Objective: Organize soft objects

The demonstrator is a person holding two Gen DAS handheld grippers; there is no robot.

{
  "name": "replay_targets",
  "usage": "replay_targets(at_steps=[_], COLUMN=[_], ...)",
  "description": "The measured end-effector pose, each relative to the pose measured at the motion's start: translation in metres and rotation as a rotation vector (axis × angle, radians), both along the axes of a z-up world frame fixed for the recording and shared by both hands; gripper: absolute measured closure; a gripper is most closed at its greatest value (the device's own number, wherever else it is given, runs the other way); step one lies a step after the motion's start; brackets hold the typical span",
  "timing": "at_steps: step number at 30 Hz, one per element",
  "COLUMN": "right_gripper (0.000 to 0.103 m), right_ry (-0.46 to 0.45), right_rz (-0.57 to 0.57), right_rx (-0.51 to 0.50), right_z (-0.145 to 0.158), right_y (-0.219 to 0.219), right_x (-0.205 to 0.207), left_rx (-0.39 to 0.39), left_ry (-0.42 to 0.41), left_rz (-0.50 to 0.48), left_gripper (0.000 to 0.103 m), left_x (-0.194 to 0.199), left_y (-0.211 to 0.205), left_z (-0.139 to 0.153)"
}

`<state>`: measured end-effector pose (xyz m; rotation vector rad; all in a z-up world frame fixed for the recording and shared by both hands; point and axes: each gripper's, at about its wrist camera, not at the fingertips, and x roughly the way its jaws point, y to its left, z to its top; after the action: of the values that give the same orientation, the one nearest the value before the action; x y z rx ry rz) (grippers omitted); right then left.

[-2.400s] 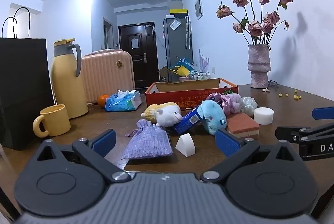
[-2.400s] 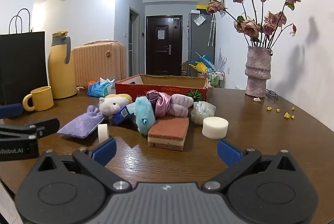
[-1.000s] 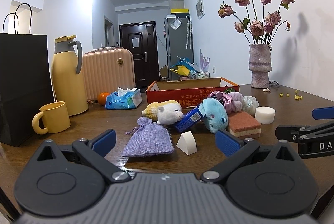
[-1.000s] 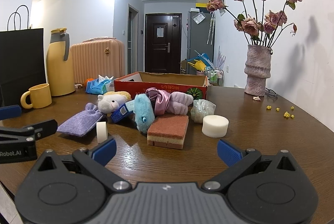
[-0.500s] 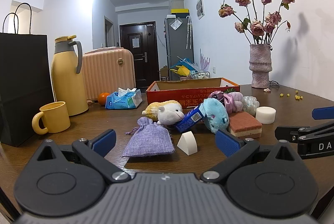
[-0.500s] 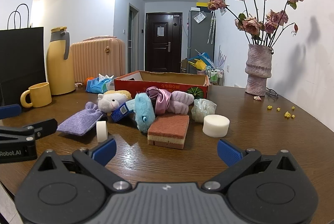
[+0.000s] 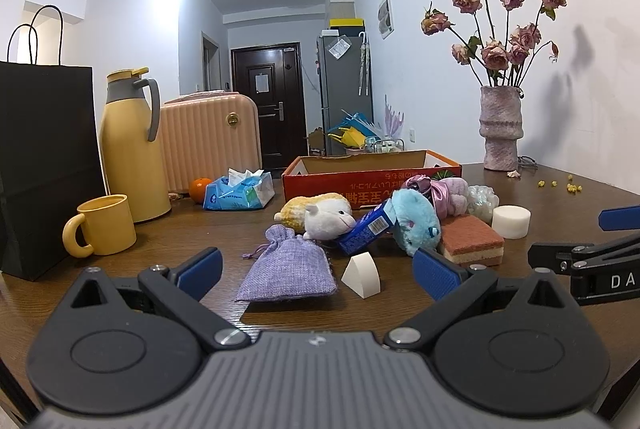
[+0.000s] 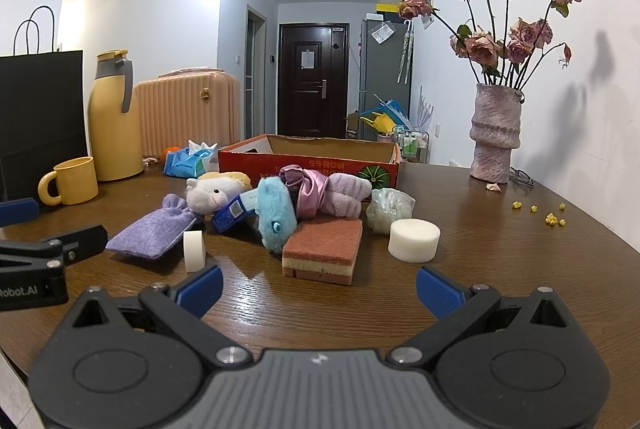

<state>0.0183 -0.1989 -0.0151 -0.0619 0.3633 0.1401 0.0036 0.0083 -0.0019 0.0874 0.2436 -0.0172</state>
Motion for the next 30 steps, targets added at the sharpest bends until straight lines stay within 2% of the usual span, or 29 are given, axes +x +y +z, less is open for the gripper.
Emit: replay_targets(at_steps=[14,30], right_gripper=[0.0,0.0], right_ry=[0.005,0.024], right_rz=[-0.013,-0.011], right_rx=[-0.005,-0.008], right_z=[0.004,0.008], right_y=[-0.004,-0.004], right_x=[0.006,0.035], left_rx=[0.002,0.019], left_ry=[0.0,0.02], left_rz=[0.001,0.012], left_gripper=[0.0,0.0], left_x=[0.004,0.036], left_y=[0.001,-0.001], left_z=[-0.002,0.001])
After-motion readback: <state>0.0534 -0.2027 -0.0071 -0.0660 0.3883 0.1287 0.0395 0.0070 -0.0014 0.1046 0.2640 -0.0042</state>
